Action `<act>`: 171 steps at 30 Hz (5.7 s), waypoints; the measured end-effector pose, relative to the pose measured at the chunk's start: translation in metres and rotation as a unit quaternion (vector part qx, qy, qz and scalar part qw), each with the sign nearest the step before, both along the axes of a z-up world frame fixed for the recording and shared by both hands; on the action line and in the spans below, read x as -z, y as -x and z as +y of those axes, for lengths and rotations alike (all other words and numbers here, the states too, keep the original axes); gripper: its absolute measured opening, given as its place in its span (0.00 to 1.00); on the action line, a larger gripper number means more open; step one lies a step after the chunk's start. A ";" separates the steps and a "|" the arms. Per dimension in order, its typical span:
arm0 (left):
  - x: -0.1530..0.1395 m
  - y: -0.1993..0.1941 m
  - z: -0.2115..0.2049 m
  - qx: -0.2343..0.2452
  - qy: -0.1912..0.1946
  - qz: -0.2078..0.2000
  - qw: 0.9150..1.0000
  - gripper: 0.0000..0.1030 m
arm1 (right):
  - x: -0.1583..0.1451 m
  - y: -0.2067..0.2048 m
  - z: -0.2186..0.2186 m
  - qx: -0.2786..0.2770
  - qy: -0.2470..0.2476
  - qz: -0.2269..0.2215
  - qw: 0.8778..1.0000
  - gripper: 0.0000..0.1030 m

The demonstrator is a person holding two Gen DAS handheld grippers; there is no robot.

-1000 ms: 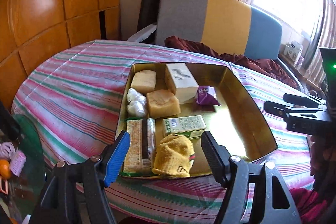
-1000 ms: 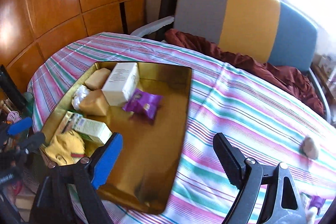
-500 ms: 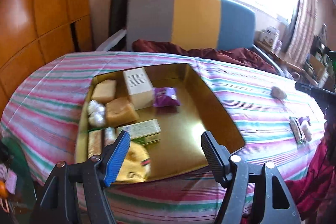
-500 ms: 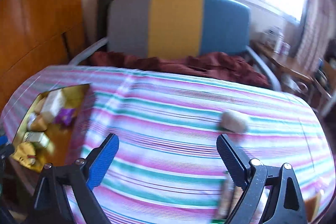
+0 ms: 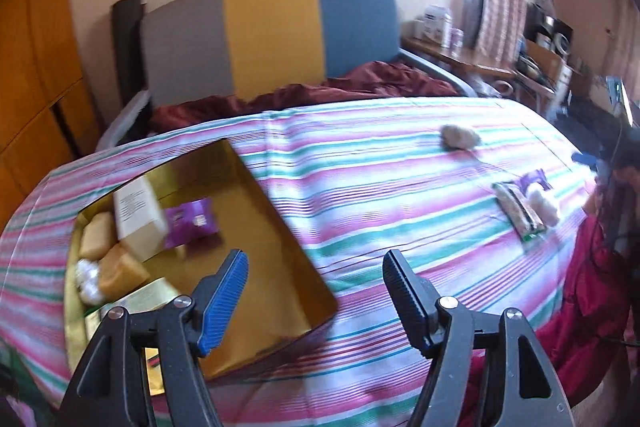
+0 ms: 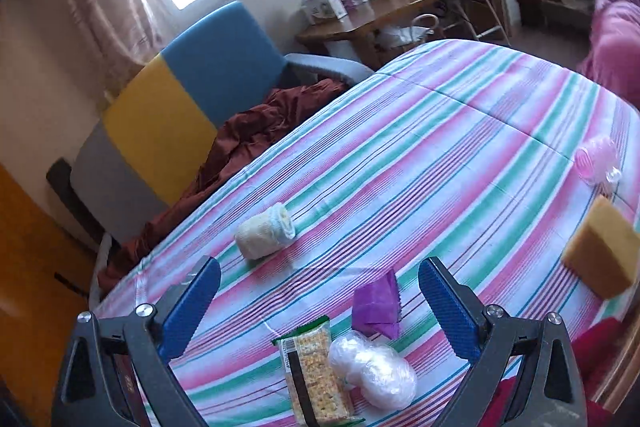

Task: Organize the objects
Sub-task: 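Move both tools back from the tray toward the remaining items, then grasp the green-wrapped cracker packet with the left tool, then grasp the white plastic-wrapped bundle with the right tool, then carry the cracker packet into the gold tray and open the left tool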

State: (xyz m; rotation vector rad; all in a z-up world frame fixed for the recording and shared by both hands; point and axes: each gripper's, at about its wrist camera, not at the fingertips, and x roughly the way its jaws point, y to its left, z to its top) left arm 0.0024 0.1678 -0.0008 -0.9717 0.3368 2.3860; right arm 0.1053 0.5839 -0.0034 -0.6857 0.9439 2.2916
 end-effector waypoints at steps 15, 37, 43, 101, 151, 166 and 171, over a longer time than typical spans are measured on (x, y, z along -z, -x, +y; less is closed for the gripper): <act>0.036 -0.005 0.111 0.138 0.004 -0.080 0.987 0.56 | -0.009 -0.043 0.012 0.054 0.026 0.124 0.991 1.00; 0.089 -0.005 0.301 0.226 0.041 -0.197 0.953 0.57 | -0.002 -0.037 0.017 0.024 0.056 0.140 0.988 1.00; 0.094 0.001 0.287 0.228 0.034 -0.172 0.958 0.41 | -0.002 -0.034 0.018 0.017 0.051 0.135 0.989 1.00; 0.099 0.012 0.104 0.151 -0.085 -0.126 0.977 0.41 | 0.091 0.114 -0.100 -0.261 -0.047 -0.280 0.923 0.44; 0.023 0.060 -0.105 -0.155 -0.054 -0.027 0.986 0.40 | 0.096 0.119 -0.121 -0.278 -0.117 -0.299 0.905 0.44; 0.075 0.137 -0.104 -0.169 -0.101 -0.189 0.962 0.40 | 0.093 0.118 -0.123 -0.280 -0.117 -0.300 0.904 0.44; 0.073 0.136 -0.099 -0.180 -0.072 -0.165 0.967 0.44 | 0.093 0.118 -0.123 -0.282 -0.112 -0.298 0.905 0.44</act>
